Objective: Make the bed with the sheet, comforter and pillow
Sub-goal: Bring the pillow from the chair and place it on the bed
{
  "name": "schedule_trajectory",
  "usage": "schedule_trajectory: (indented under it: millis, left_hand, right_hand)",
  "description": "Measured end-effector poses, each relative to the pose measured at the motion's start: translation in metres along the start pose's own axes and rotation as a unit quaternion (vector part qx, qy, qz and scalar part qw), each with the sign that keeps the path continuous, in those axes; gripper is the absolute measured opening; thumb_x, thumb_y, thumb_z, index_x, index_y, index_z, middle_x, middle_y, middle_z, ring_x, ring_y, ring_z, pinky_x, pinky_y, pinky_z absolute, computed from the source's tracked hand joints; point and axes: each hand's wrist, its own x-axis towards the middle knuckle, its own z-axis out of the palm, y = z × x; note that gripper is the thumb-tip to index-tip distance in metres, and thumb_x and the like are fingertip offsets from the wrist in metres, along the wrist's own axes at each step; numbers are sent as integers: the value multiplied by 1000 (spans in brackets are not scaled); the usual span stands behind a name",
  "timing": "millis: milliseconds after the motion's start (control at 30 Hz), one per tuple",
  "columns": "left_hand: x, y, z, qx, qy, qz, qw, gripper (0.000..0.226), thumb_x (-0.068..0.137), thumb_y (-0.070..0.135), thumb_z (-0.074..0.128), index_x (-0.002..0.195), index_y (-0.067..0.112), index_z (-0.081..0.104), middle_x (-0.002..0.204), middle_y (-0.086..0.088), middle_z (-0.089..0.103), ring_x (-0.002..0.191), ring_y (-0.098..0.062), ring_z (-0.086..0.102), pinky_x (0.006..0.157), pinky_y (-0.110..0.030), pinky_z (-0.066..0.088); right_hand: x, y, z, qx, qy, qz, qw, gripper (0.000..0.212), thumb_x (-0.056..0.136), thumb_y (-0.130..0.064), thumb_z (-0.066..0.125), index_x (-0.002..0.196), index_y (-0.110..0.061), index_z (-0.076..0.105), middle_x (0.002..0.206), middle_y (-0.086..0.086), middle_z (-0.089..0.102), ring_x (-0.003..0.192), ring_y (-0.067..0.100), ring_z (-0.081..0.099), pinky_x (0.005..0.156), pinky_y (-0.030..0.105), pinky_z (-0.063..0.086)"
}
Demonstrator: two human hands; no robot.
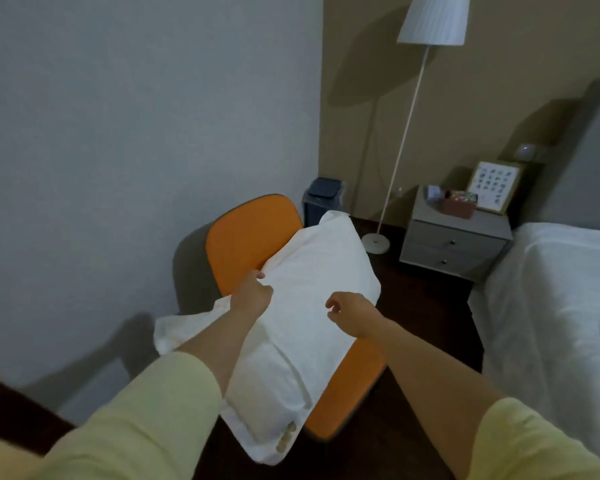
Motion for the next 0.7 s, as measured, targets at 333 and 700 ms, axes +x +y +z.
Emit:
schedule_trajectory:
  millis: [333,700]
  left_hand:
    - [191,19,88,72,-60,-89,992,72,89,19,63,148,7,23,152,-13,30,138,-31,36,109,-39,40]
    - [298,-33,170,275,-143,-192,931,96,76,55,68,149,18,18,155,-10,24,144,-33,21,118,-52,14]
  right_hand:
    - [202,54,-45,-23,-55,32,998,60,93,-15,55,146,-14,27,144,10,41,131,24,44,103,29,38]
    - [341,121,11,61,-79,-1,995,79,89,-32,61,149,-12,14,156,3,13,131,31,41,105,42,41]
